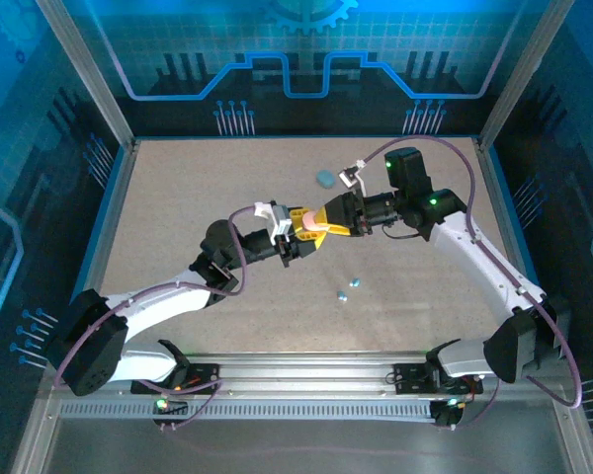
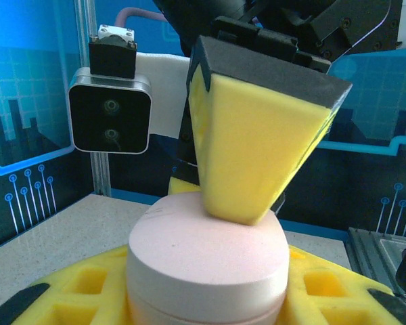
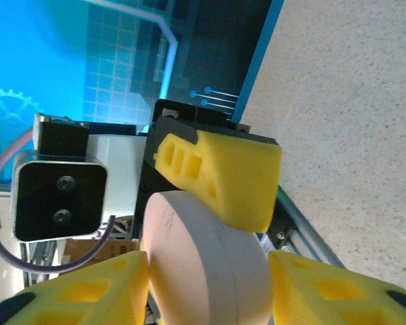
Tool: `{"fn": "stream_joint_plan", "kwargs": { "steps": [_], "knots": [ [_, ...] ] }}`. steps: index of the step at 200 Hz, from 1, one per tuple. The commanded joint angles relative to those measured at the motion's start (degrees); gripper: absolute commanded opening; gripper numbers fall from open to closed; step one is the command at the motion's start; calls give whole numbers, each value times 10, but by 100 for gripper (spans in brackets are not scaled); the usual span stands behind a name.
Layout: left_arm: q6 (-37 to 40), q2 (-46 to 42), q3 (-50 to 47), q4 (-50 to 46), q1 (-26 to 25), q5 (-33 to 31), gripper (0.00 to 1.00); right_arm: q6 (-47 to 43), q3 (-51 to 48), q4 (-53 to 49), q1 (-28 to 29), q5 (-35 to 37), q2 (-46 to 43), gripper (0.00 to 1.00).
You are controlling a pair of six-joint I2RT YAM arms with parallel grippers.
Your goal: Insert the wireless bluetooth earbuds into the charging case
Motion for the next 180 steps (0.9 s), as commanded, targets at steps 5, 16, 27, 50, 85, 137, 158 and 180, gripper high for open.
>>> {"fn": "stream_joint_plan", "kwargs": {
  "steps": [5, 16, 27, 50, 85, 137, 158, 180],
  "knots": [
    [-8, 3, 27, 41, -2, 5, 33, 1, -8, 8, -3, -24, 4, 39],
    [-8, 4, 28, 40, -2, 5, 33, 0, -9, 5, -3, -17, 4, 34],
    [-7, 4, 27, 37, -1, 5, 34, -1, -10, 5, -3, -12, 3, 31],
    [2, 4, 26, 23, -1, 1, 38, 11, -17, 17, -7, 5, -3, 25],
    [19, 1, 18, -2, 0, -16, 49, 52, -37, 71, -18, 33, -14, 18],
    [50, -26, -2, -52, 1, -52, 69, 83, -64, 120, -38, 86, -7, 17],
    [61, -57, -25, -72, 0, -77, 74, 82, -84, 143, -55, 124, 4, 18],
    [68, -100, -53, -84, 0, -126, 76, 65, -96, 135, -61, 171, 41, 17]
  ]
}}
